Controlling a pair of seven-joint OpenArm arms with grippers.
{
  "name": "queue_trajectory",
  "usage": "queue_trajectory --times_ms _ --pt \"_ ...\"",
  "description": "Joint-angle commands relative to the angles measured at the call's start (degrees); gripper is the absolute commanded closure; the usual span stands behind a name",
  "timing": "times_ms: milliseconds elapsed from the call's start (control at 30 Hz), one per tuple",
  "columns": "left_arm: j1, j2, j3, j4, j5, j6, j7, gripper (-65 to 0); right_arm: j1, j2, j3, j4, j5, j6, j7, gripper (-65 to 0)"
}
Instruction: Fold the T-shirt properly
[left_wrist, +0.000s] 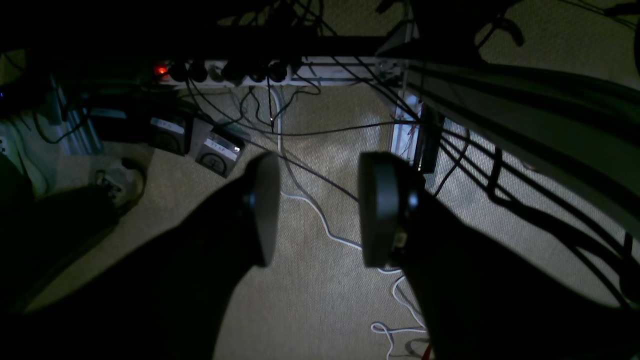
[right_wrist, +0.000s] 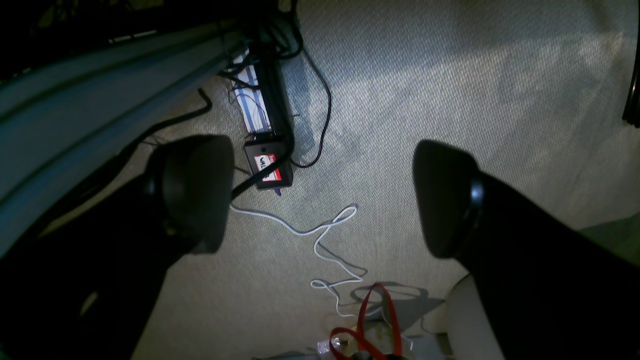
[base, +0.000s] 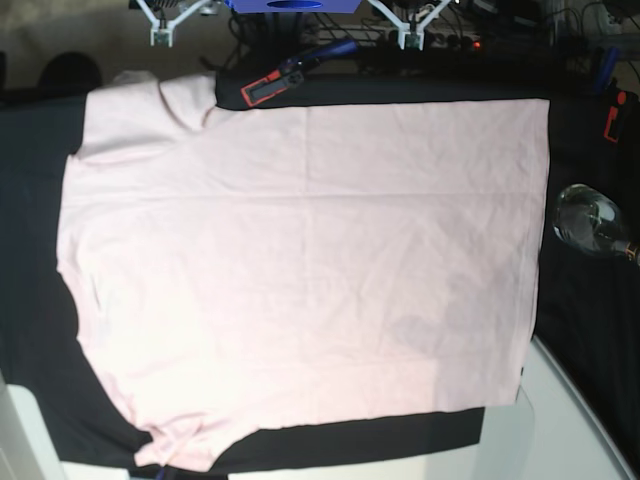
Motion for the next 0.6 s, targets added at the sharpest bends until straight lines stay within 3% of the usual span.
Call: queue_trajectory --times_ms 0,67,133,167,233,267,300,367,433,567 --pt "0.4 -0.16 0.14 0.07 0.19 0.21 -0.51 -25.4 -0.28 -0.01 0.22 0.03 -0.08 -0.32 0.38 -52.7" --pt "0.4 -0.16 0.14 -0.2 0.1 0.21 -0.34 -20.5 -0.28 -0.01 0.22 0.03 -0.08 -0.32 0.38 -46.0" --pt "0.4 -0.16 -0.47 -0.29 -0.25 0.21 -0.34 -5.2 -0.37 -0.01 0.22 0.03 -0.08 -0.32 0.21 -31.9" --pt "0.4 -0.16 -0.47 -0.29 -0.25 0.21 -0.34 0.0 -0.37 -0.01 0.22 0.03 -0.17 -0.32 0.21 -21.8" --pt "0.4 -0.16 -0.38 -0.29 0.01 0.21 -0.34 -0.8 -0.37 -0.01 0.22 0.03 -0.17 -0.32 0.21 -4.8" --pt "0.4 -0.16 -0.38 -0.29 -0.17 0.21 -0.34 -2.2 -0.37 -0.01 0.22 -0.06 -0.17 -0.32 0.21 0.0" --pt "0.4 -0.16 -0.47 -0.29 -0.25 0.21 -0.42 -2.7 -0.37 -0.01 0.22 -0.14 -0.17 -0.32 0.12 0.0" --pt "0.4 -0.16 -0.47 -0.29 -0.25 0.21 -0.42 -3.2 -0.37 -0.01 0.22 -0.23 -0.17 -0.32 0.12 -9.7" --pt "0.49 -0.16 -0.21 -0.29 -0.25 0.21 -0.42 -8.1 -0.37 -0.01 0.22 -0.5 -0.17 -0.32 0.12 -22.3" --pt "0.66 -0.16 -0.03 -0.29 -0.25 0.21 -0.34 -34.1 -0.46 -0.01 0.22 -0.5 -0.17 -0.32 0.12 -54.6"
